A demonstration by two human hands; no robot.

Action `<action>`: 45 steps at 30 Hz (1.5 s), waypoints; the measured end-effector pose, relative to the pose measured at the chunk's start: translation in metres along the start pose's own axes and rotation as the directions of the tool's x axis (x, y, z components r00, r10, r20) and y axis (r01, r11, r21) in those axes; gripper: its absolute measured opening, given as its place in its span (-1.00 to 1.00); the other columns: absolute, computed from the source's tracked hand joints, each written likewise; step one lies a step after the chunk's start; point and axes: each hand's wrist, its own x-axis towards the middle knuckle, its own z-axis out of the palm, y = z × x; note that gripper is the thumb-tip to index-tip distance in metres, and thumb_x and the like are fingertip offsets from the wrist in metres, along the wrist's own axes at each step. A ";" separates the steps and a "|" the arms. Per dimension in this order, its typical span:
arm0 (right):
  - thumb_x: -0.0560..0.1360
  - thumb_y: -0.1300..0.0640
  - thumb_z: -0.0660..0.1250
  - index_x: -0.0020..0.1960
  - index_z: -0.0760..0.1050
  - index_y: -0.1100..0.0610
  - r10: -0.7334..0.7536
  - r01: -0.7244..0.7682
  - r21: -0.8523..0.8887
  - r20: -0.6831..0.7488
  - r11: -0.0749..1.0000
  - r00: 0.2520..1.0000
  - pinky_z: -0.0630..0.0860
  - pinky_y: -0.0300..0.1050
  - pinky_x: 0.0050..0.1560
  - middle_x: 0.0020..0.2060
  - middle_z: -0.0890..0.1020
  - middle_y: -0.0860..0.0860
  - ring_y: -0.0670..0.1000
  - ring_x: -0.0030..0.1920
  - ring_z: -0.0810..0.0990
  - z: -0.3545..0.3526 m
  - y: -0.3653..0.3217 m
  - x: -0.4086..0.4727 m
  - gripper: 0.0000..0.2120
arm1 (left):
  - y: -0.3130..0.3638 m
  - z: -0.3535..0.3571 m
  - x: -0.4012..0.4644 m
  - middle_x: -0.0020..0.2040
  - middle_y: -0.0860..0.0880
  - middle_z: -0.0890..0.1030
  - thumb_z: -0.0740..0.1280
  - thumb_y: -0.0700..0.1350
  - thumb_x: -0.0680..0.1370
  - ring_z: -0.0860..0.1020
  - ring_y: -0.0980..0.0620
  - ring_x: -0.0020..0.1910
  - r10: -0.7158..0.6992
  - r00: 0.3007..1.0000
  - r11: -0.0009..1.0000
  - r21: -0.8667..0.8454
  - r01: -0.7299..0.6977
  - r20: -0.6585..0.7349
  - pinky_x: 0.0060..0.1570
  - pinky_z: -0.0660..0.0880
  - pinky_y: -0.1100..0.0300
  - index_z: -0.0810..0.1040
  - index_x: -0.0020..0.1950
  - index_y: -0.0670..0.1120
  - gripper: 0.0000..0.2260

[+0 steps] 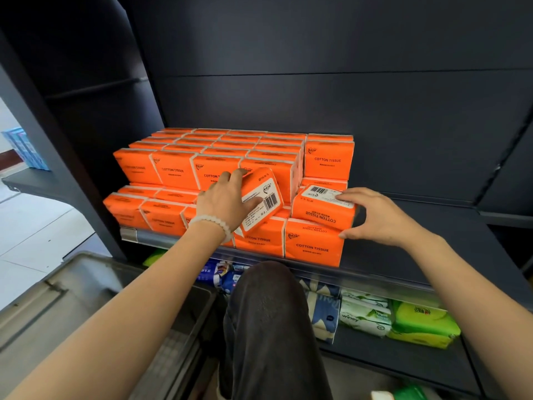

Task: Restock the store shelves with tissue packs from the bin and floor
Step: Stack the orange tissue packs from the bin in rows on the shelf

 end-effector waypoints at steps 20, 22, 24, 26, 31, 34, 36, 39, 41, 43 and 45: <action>0.48 0.06 0.38 0.30 0.43 0.08 0.258 -0.066 0.628 -0.219 0.776 0.941 0.56 -0.04 0.09 0.16 0.56 0.03 -0.01 0.11 0.58 0.000 -0.022 0.016 -0.58 | -0.008 0.005 -0.001 0.21 -0.07 0.46 0.33 0.14 0.50 0.49 -0.11 0.15 0.091 0.975 0.992 -0.067 -0.107 -0.204 0.06 0.49 -0.10 0.34 0.35 -0.03 -0.51; 0.46 0.07 0.40 0.34 0.39 0.10 0.273 -0.081 0.633 -0.212 0.770 0.938 0.54 -0.10 0.05 0.17 0.54 0.01 -0.02 0.12 0.56 0.007 -0.020 0.014 -0.52 | -0.010 0.012 -0.003 0.23 -0.08 0.44 0.33 0.13 0.50 0.47 -0.12 0.18 0.080 0.982 0.995 -0.046 -0.089 -0.170 0.10 0.46 -0.12 0.33 0.36 -0.04 -0.51; 0.41 0.12 0.45 0.34 0.35 0.11 0.294 -0.090 0.654 -0.209 0.751 0.933 0.52 -0.18 -0.04 0.14 0.53 -0.03 -0.05 0.09 0.55 0.013 -0.020 0.013 -0.46 | -0.014 0.018 -0.004 0.23 -0.09 0.43 0.32 0.12 0.51 0.46 -0.13 0.19 0.063 0.985 0.996 -0.049 -0.072 -0.162 0.10 0.47 -0.11 0.34 0.36 -0.05 -0.51; 0.38 0.18 0.48 0.34 0.33 0.10 0.315 -0.126 0.639 -0.191 0.759 0.930 0.48 -0.20 -0.05 0.10 0.50 -0.07 -0.07 0.07 0.53 0.020 -0.018 0.012 -0.41 | -0.018 0.019 -0.005 0.21 -0.11 0.44 0.31 0.12 0.51 0.47 -0.14 0.16 0.060 0.984 0.996 -0.061 -0.071 -0.168 0.08 0.48 -0.12 0.35 0.37 -0.03 -0.52; 0.40 0.20 0.47 0.33 0.33 0.13 0.347 -0.205 0.560 -0.158 0.802 0.924 0.43 -0.12 0.06 0.12 0.50 -0.03 -0.06 0.09 0.47 0.032 -0.016 0.017 -0.44 | -0.022 0.013 -0.007 0.22 -0.10 0.42 0.29 0.16 0.50 0.49 -0.14 0.13 0.071 0.992 0.997 0.002 -0.071 -0.100 0.08 0.48 -0.11 0.26 0.44 0.12 -0.47; 0.38 0.20 0.49 0.35 0.28 0.14 0.383 -0.207 0.611 -0.171 0.764 0.908 0.46 -0.10 0.03 0.11 0.51 -0.02 -0.03 0.09 0.50 0.029 -0.018 0.020 -0.38 | -0.023 0.013 -0.008 0.24 -0.10 0.41 0.33 0.12 0.48 0.51 -0.13 0.10 0.075 0.995 0.996 -0.038 -0.078 -0.071 0.03 0.52 -0.09 0.18 0.47 0.12 -0.39; 0.38 0.22 0.49 0.34 0.28 0.15 0.399 -0.166 0.670 -0.210 0.723 0.893 0.48 -0.19 -0.05 0.10 0.52 0.00 -0.03 0.07 0.52 0.022 -0.020 0.021 -0.38 | -0.023 0.014 -0.011 0.29 -0.10 0.38 0.40 0.03 0.47 0.48 -0.09 0.17 0.062 0.995 0.982 -0.174 -0.075 -0.079 0.07 0.52 0.01 0.13 0.49 0.03 -0.32; 0.39 0.23 0.47 0.25 0.34 0.13 0.425 -0.090 0.743 -0.275 0.663 0.862 0.47 -0.27 -0.11 0.10 0.53 0.02 -0.04 0.06 0.54 0.009 -0.022 0.020 -0.50 | -0.023 0.012 -0.013 0.36 -0.10 0.37 0.47 -0.09 0.43 0.39 -0.04 0.32 0.011 0.990 0.918 -0.392 -0.065 -0.140 0.25 0.39 0.10 0.17 0.47 -0.09 -0.30; 0.41 0.22 0.46 0.17 0.37 0.09 0.430 -0.044 0.778 -0.299 0.627 0.852 0.52 -0.18 -0.02 0.10 0.55 0.03 -0.02 0.08 0.56 0.000 -0.022 0.018 -0.60 | -0.022 0.010 -0.013 0.30 -0.12 0.42 0.49 -0.13 0.41 0.41 -0.06 0.29 -0.013 0.983 0.893 -0.445 -0.072 -0.185 0.25 0.38 0.11 0.24 0.41 -0.13 -0.34; 0.41 0.22 0.46 0.12 0.39 0.04 0.415 -0.018 0.784 -0.309 0.620 0.856 0.55 -0.06 0.06 0.10 0.57 0.04 0.00 0.11 0.58 -0.008 -0.021 0.016 -0.64 | -0.022 0.007 -0.012 0.21 -0.14 0.46 0.51 -0.15 0.39 0.44 -0.08 0.21 -0.019 0.976 0.883 -0.461 -0.086 -0.218 0.19 0.41 0.14 0.27 0.36 -0.15 -0.36; 0.41 0.21 0.46 0.09 0.41 0.00 0.396 -0.002 0.775 -0.321 0.632 0.861 0.55 -0.02 0.09 0.10 0.57 0.05 0.00 0.11 0.58 -0.014 -0.022 0.014 -0.66 | -0.020 0.004 -0.011 0.19 -0.13 0.46 0.51 -0.16 0.38 0.42 -0.06 0.21 0.002 0.968 0.893 -0.436 -0.114 -0.250 0.18 0.35 0.20 0.31 0.33 -0.17 -0.39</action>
